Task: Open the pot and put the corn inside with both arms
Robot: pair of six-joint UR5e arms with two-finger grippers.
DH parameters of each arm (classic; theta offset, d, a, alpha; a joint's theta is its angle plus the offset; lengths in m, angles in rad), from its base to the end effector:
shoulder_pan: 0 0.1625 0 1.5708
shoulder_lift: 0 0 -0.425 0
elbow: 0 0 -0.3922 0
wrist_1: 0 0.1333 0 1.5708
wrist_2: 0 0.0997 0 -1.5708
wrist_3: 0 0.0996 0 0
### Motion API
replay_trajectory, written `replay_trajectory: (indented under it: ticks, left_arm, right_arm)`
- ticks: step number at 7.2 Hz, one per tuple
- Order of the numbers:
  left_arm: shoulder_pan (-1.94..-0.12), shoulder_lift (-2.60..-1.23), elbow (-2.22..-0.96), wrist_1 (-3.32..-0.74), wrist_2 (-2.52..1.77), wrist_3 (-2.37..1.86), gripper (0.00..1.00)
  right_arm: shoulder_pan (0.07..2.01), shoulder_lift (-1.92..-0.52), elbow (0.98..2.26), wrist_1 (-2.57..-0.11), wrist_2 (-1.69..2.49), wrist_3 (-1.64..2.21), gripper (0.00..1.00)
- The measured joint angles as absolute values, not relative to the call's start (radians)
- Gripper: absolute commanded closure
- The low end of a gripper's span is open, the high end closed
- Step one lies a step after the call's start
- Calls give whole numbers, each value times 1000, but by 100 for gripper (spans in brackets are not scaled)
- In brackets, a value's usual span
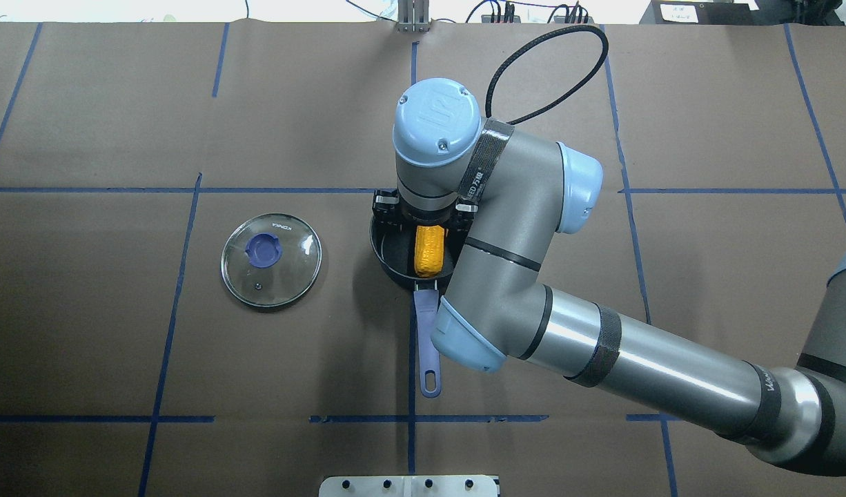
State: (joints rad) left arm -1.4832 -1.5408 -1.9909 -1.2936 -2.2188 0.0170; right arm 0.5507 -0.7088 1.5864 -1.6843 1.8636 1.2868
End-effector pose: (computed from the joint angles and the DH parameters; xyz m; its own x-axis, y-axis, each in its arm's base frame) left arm -0.0328 -0.4626 0.5058 0.7867 0.1543 -0.5977 -0.1003 0.9873 0.1228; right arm -0.5514 -0.4613 0.1373 0.6833 0.1048 0.7226 -0.1452 0.9894 -0.0062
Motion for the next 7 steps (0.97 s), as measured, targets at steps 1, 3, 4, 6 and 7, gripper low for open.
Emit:
replay_trajectory:
  ticks: [1,3,4,6,7]
  left_arm:
    - [-1501,-1535,-1966,-1295,-2219,40,0]
    - [-1571,-1533,-1872,-1298,-2256,135,0]
    - [-1603,-1532,-1803,-1312,-2313,189,0]
    - [-1624,-1537,-1682,-1417,-2380,176,0]
    - [-1623,-1540,-1661,-1452,-2385,111,0]
  right_arm:
    - [552,-709,1594,-1685,1864,1287,0]
    - [571,-713,1618,-1688,1869,1282,0]
    - [601,-727,1642,-1691,1882,1268,0]
    - [706,-831,1735,-1694,1945,1157,0]
    - [775,-900,1776,-1694,1989,1063,0]
